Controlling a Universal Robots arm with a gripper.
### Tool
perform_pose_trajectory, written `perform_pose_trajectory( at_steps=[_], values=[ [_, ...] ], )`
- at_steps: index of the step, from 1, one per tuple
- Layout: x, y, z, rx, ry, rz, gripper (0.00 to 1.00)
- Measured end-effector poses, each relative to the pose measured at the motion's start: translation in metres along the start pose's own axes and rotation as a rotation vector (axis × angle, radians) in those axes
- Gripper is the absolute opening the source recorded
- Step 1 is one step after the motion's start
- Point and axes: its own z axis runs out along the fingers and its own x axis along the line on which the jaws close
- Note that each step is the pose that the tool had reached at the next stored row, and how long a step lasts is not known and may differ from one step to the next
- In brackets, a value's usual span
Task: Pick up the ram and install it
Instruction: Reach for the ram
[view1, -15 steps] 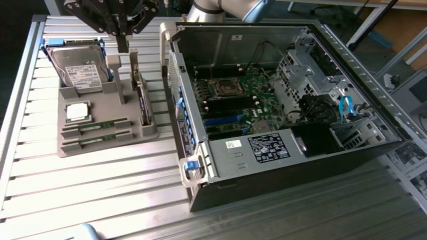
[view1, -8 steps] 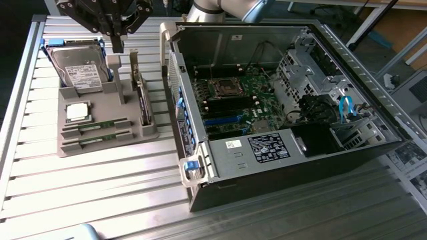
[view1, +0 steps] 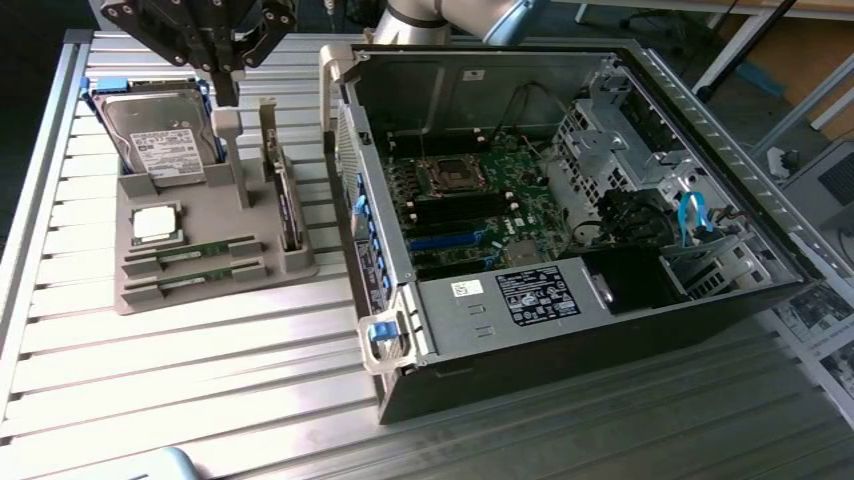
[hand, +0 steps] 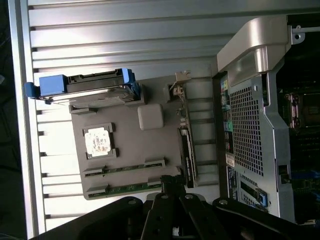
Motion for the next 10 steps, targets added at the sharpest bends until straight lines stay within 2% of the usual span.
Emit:
perform_pose_trajectory(
  at_steps=[10],
  values=[
    [0.0091, -0.0007, -0.0002, 0.0000, 0.0000, 0.000, 0.11]
  ],
)
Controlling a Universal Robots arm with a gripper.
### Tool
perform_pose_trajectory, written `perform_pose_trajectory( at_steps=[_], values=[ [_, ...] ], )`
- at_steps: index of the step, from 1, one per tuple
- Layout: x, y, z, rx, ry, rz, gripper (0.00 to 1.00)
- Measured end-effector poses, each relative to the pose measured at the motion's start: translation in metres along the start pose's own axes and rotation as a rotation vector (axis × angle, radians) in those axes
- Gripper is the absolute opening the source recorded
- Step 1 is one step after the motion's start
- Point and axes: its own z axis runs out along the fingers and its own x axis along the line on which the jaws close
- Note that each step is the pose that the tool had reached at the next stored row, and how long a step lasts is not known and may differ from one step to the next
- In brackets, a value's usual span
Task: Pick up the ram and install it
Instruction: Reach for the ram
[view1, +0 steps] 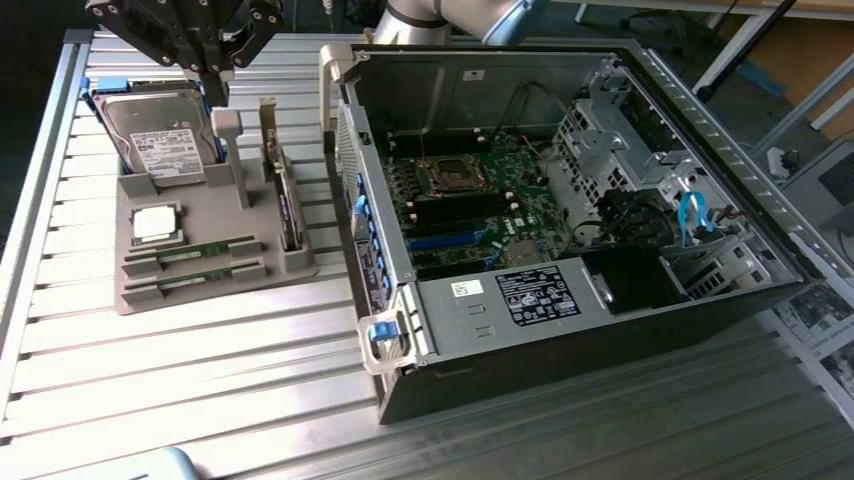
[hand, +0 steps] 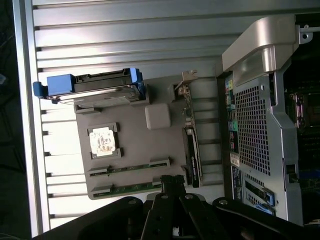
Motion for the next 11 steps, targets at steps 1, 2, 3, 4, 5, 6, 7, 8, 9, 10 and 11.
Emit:
perform_pose_trajectory(
  at_steps=[1, 2, 3, 4, 5, 6, 7, 8, 9, 10, 11],
  values=[
    [0.001, -0.0001, 0.0000, 0.0000, 0.0000, 0.000, 0.11],
    [0.001, -0.0001, -0.0001, 0.0001, 0.0000, 0.000, 0.11],
    [0.002, -0.0002, -0.0001, 0.0000, 0.0001, 0.000, 0.11],
    [0.003, -0.0002, -0.0001, 0.0000, 0.0000, 0.000, 0.11],
    [0.004, -0.0003, -0.0001, 0.0000, 0.0000, 0.000, 0.11],
    [0.005, -0.0004, -0.0001, 0.0000, 0.0000, 0.000, 0.11],
    [0.006, -0.0005, -0.0002, 0.0000, 0.0001, 0.000, 0.11],
    [0.007, -0.0005, -0.0002, 0.0001, 0.0001, 0.000, 0.11],
    [0.009, -0.0006, -0.0003, 0.0000, 0.0001, 0.000, 0.11],
    [0.010, -0.0007, -0.0003, 0.0000, 0.0000, 0.000, 0.11],
    [0.011, -0.0008, -0.0003, 0.0000, 0.0000, 0.000, 0.11]
  ],
)
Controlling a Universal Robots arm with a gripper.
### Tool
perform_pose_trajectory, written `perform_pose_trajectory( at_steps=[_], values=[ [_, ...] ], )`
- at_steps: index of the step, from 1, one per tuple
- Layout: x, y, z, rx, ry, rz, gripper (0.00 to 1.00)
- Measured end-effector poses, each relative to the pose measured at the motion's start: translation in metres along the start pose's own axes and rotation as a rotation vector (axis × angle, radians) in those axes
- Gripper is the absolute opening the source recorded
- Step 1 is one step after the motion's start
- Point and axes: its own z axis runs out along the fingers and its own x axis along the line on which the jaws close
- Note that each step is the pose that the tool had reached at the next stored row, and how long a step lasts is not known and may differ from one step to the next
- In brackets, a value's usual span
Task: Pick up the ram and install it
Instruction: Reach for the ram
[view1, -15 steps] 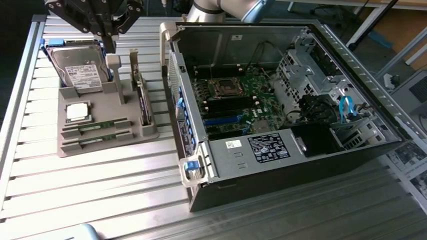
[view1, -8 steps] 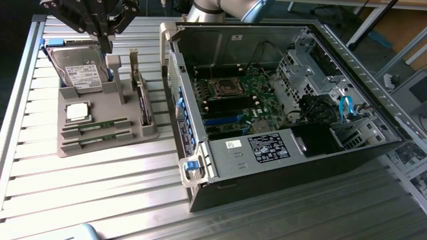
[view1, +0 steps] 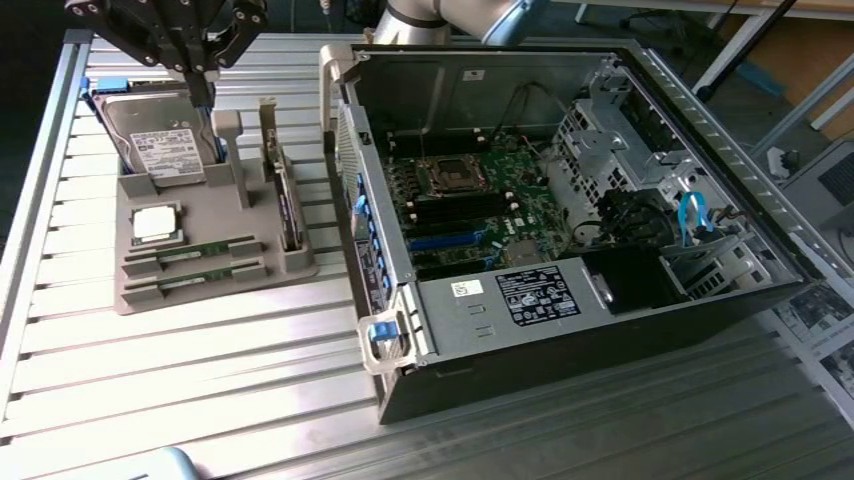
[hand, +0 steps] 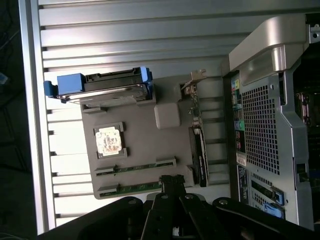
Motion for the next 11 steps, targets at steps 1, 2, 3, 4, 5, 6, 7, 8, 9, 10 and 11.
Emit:
perform_pose_trajectory(
  at_steps=[1, 2, 3, 4, 5, 6, 7, 8, 9, 10, 11],
  values=[
    [0.0013, -0.0001, 0.0000, 0.0000, 0.0000, 0.000, 0.11],
    [0.0022, -0.0001, 0.0000, 0.0000, -0.0001, 0.000, 0.11],
    [0.0034, -0.0002, -0.0001, 0.0000, 0.0000, 0.000, 0.11],
    [0.0049, -0.0004, -0.0001, 0.0000, 0.0000, 0.000, 0.11],
    [0.0063, -0.0005, -0.0002, 0.0000, 0.0000, 0.000, 0.11],
    [0.0076, -0.0006, -0.0002, 0.0000, 0.0000, 0.000, 0.11],
    [0.0085, -0.0006, -0.0002, 0.0000, 0.0000, 0.000, 0.11],
    [0.0090, -0.0007, -0.0002, -0.0001, -0.0001, 0.000, 0.11],
    [0.0090, -0.0007, -0.0002, -0.0001, -0.0001, 0.000, 0.11],
    [0.0090, -0.0007, -0.0002, -0.0001, -0.0001, 0.000, 0.11],
    [0.0090, -0.0007, -0.0002, -0.0001, -0.0001, 0.000, 0.11]
  ],
)
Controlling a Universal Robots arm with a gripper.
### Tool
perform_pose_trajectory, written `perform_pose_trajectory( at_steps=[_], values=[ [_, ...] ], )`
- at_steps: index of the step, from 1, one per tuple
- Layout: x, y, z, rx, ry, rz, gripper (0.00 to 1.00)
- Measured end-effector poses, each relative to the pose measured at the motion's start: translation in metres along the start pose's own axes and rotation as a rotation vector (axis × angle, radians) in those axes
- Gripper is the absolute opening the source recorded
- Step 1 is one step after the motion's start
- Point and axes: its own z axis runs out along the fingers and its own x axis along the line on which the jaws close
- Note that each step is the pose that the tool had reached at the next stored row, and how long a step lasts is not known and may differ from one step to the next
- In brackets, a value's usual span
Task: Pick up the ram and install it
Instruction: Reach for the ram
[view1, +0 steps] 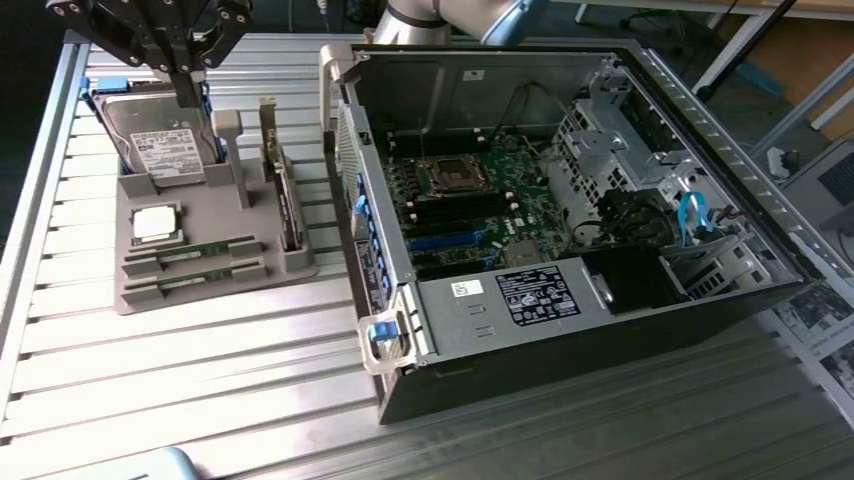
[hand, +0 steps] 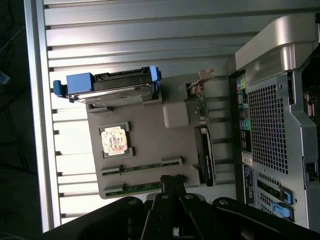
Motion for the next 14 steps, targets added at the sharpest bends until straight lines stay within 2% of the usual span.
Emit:
perform_pose_trajectory(
  at_steps=[8, 14],
  values=[
    [0.0001, -0.0003, -0.0001, 0.0001, 0.0002, 0.000, 0.11],
    [-0.0003, -0.0040, -0.0002, 0.0001, 0.0001, 0.000, 0.11]
  ],
)
